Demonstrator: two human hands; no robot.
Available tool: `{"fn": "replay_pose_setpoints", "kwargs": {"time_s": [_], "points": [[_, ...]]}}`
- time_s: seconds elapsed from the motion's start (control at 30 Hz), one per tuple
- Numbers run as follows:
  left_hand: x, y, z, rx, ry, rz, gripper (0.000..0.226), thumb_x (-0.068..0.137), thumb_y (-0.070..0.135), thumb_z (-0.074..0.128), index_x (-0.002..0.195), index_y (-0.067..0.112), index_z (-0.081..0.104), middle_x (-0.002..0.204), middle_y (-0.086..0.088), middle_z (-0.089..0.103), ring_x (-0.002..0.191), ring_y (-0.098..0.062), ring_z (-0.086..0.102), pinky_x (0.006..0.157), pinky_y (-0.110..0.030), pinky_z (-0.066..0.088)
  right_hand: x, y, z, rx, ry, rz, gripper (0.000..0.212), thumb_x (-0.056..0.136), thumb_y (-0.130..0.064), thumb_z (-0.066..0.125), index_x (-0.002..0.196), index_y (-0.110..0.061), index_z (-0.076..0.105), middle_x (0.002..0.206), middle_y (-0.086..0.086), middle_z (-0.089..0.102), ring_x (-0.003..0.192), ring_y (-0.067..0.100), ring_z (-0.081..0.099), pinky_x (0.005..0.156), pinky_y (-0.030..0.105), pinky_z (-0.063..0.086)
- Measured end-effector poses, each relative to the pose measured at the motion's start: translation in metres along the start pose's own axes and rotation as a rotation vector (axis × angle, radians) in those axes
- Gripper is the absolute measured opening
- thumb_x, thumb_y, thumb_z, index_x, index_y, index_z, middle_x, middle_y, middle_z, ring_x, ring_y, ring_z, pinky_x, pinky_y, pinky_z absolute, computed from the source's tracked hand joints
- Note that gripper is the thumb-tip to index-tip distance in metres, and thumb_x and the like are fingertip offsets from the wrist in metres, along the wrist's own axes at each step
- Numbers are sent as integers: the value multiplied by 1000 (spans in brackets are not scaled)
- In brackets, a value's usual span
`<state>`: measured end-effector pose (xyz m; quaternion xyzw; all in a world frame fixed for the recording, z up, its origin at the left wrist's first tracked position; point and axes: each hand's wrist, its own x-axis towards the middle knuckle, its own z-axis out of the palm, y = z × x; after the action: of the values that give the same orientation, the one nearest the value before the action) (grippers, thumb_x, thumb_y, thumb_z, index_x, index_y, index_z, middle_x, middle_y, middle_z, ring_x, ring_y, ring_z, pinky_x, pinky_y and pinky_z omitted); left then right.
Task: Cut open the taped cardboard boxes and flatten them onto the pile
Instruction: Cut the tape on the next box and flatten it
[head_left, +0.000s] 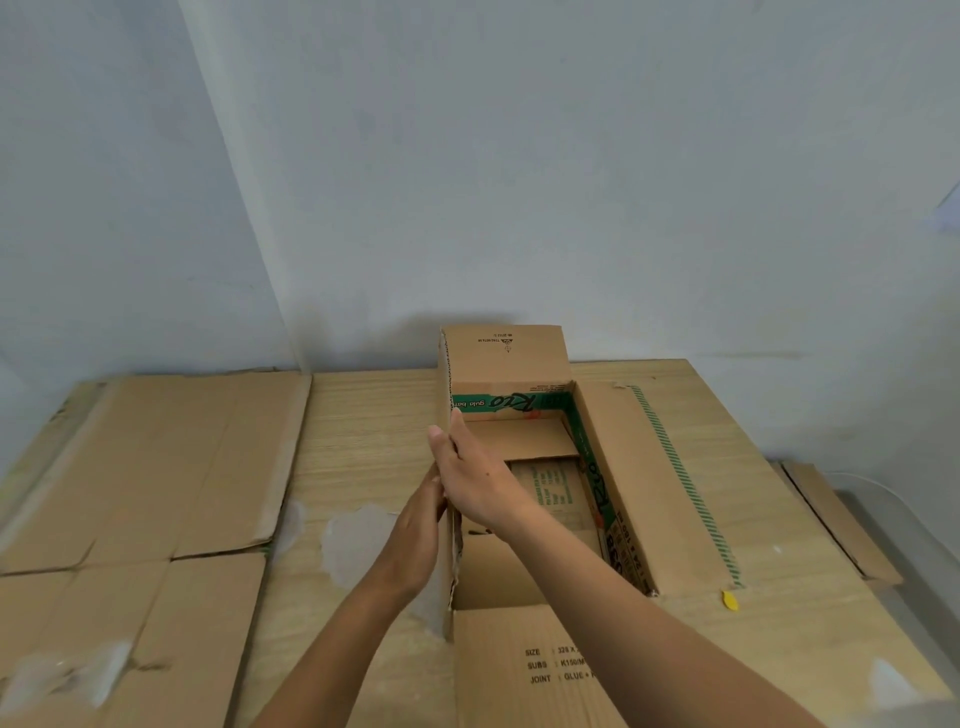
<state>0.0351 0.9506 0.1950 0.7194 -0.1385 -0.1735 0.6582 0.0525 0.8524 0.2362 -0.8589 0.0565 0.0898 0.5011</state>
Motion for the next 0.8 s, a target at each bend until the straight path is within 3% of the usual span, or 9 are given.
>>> {"fn": "replay_pose_setpoints", "kwargs": {"time_s": [0.13, 0.3, 0.43, 0.5, 0.6, 0.67, 0.73, 0.8], "points": [[4, -4, -14, -63, 28, -16, 41, 105, 22, 9, 136, 33, 33, 128, 20, 47, 111, 18, 48, 90, -5, 40, -3, 1, 7, -28, 17, -5, 58, 103, -35, 26, 152, -23, -2, 131, 10, 53, 118, 23, 52, 99, 36, 42], [8, -4, -32, -74, 18, -28, 54, 93, 43, 18, 140, 29, 42, 143, 5, 49, 130, -4, 45, 112, -31, 35, -2, 1, 10, -92, 53, -8, 55, 104, -26, 26, 152, -26, -1, 114, 11, 59, 94, 19, 57, 75, 27, 46], [18, 16, -33, 98, 23, 90, 50, 91, 41, 21, 133, 30, 46, 136, 10, 52, 124, 8, 45, 102, -8, 33, 3, -12, -3, -161, 146, -44, 54, 102, -18, 30, 152, -21, 9, 108, 11, 61, 92, 20, 60, 76, 30, 50], [27, 30, -32, 146, 55, 171, 46, 93, 38, 26, 130, 28, 50, 133, 10, 55, 122, 7, 47, 99, -6, 33, 4, -22, -17, -176, 202, -110, 48, 102, -18, 31, 150, -17, 23, 100, 4, 62, 86, 15, 60, 74, 29, 51], [43, 53, -29, 229, 88, 276, 35, 103, 28, 35, 134, 25, 51, 134, 12, 54, 124, 5, 45, 100, -5, 32, 3, -37, -47, -170, 259, -184, 40, 101, -17, 33, 139, -8, 41, 102, 4, 64, 81, 8, 57, 67, 12, 44], [52, 68, -26, 311, 75, 331, 36, 103, 20, 37, 137, 24, 48, 138, 15, 48, 128, 6, 40, 100, 0, 26, 2, -41, -68, -186, 288, -209, 41, 101, -19, 34, 140, -13, 43, 112, 5, 65, 86, 8, 61, 69, 8, 44], [61, 80, -20, 388, 44, 363, 38, 103, 22, 37, 140, 25, 44, 141, 17, 40, 132, 6, 31, 101, 1, 19, -4, -40, -90, -168, 297, -213, 41, 99, -22, 36, 139, -22, 47, 120, 2, 64, 100, 12, 63, 84, 23, 52], [71, 84, -13, 460, -6, 360, 40, 103, 27, 37, 143, 28, 40, 147, 15, 34, 137, 3, 25, 109, -9, 16, -13, -36, -113, -172, 314, -211, 35, 97, -17, 39, 125, -24, 58, 104, -2, 70, 92, 13, 65, 79, 31, 55]]}}
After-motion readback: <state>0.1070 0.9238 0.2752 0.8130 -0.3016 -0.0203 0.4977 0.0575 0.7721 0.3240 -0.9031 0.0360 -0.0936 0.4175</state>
